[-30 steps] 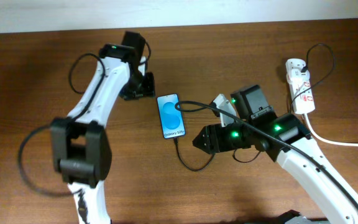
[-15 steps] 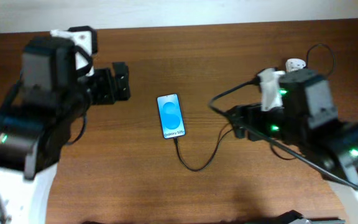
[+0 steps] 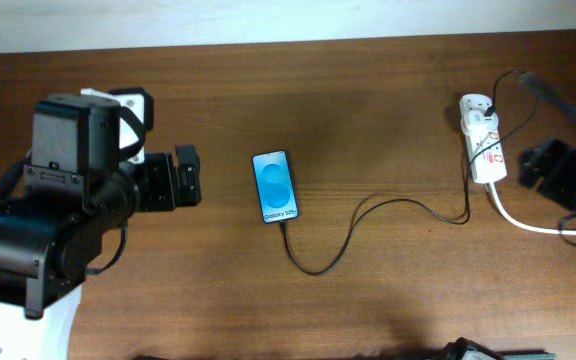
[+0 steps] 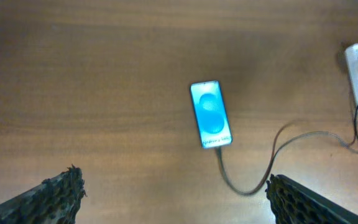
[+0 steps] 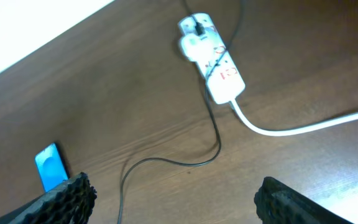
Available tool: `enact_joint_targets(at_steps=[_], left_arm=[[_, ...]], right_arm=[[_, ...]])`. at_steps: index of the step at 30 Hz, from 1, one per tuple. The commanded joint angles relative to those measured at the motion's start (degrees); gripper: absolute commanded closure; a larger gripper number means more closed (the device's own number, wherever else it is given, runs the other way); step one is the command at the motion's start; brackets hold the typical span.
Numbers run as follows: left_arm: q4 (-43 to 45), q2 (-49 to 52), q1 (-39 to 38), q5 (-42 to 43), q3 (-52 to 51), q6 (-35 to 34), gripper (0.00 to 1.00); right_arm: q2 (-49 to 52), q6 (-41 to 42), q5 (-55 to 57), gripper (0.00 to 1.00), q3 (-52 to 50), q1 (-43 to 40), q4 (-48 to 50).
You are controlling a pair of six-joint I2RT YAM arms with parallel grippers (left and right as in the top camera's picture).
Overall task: Plug charger to phone and switch on socket
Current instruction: 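Raise the left gripper away and move the right arm toward the power strip, then move the right gripper over the white power strip's switch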
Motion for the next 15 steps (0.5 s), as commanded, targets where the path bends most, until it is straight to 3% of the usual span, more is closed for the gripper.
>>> enact_joint_targets(at_steps=[1, 5, 10, 15], left_arm=[[-1.9, -0.2, -0.1, -0.8, 0.5, 0.3, 0.01], [-2.1, -0.2, -0.1, -0.8, 0.5, 0.3, 0.01], [-2.1, -0.2, -0.1, -0.8, 0.5, 0.3, 0.01], [-2.1, -0.2, -0.1, -0.8, 0.5, 0.3, 0.01]], right_arm=[[5.4, -2.0, -3.1, 0.12, 0.8, -6.9, 1.0], [12.3, -2.0, -5.3, 0.12, 0.8, -12.6, 1.9], [14.4, -2.0, -5.5, 0.12, 0.8, -13.7, 2.9], [16.0, -2.0, -7.5, 0.02, 0.8, -13.8, 8.6]])
